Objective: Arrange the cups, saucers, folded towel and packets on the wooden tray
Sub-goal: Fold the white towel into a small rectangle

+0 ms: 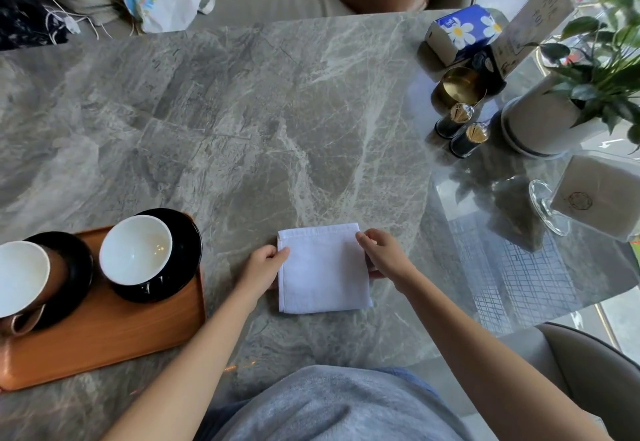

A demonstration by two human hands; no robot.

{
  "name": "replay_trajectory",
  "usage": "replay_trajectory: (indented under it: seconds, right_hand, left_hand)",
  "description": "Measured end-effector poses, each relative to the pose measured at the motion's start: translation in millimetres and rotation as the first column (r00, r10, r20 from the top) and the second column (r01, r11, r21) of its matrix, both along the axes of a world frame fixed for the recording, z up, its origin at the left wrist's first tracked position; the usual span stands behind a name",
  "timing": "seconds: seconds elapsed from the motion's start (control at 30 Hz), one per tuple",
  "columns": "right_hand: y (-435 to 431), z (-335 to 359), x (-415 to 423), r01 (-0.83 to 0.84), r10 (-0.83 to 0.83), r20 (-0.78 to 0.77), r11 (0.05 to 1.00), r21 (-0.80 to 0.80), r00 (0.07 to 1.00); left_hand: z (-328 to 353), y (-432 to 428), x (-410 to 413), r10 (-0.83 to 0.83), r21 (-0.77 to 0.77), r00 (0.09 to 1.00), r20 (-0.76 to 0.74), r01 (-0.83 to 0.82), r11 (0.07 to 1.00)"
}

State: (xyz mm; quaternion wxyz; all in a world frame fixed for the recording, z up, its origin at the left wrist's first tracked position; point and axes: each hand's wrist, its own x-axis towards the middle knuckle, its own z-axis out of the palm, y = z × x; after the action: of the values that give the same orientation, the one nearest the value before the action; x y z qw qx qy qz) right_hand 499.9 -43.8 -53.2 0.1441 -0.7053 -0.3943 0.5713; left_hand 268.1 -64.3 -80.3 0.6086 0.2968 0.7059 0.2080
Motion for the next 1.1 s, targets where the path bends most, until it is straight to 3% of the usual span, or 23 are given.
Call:
replay_trajectory:
  seconds: [0.17,0.33,0.6,0.8,1.1]
  right_hand:
    - [-27,8,15,-0.035,0.034,-0.08,0.999,-0.018,0.996]
    - [-46,1,23,-0.139,0.137,-0.113,0.99,-0.01,0.984]
    - [-51,-8,20,-0.216,0.203,0.105,0.967,0.136,0.974]
    - [-52,-10,18,-0.212,0.186,0.151,0.959,0.187,0.971]
    - [-51,-9,16,-0.338,0.261,0.315,0.915,0.221,0.913]
  left_hand:
    - [11,-29,-8,0.079,-0.049,0.995,0.066,-0.076,0.996]
    - [16,-45,-12,-0.048,-0.052,0.997,0.06,0.051,0.997]
    - [16,-49,-3,-0.096,0.013,0.995,-0.016,0.096,0.995]
    - [12,-54,5,-0.19,-0.014,0.981,-0.041,0.19,0.982]
    - [7,-58,10,-0.248,0.055,0.923,-0.294,0.275,0.96]
